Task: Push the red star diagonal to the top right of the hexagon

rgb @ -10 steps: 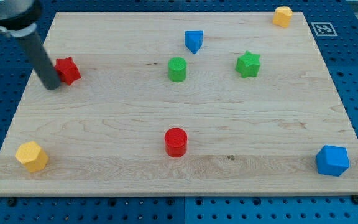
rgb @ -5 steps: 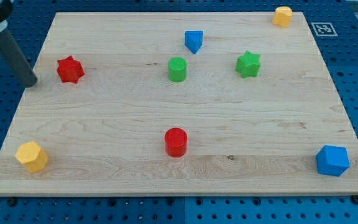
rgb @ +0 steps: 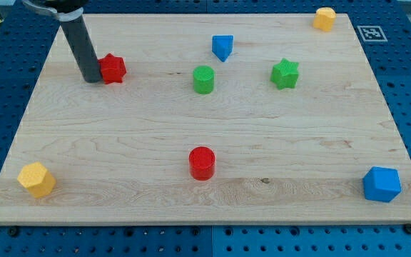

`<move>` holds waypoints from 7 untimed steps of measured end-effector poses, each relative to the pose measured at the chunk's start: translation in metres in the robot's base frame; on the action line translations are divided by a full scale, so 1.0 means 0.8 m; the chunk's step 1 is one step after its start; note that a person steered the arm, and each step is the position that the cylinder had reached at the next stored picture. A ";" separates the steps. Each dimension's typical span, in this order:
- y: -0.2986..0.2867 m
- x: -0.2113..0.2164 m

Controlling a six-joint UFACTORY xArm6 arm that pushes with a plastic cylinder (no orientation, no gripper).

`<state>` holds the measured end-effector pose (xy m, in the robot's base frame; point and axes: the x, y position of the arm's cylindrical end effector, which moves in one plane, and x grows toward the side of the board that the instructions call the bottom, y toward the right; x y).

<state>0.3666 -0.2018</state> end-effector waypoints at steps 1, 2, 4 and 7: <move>0.007 -0.009; 0.025 -0.010; 0.038 -0.031; 0.061 -0.020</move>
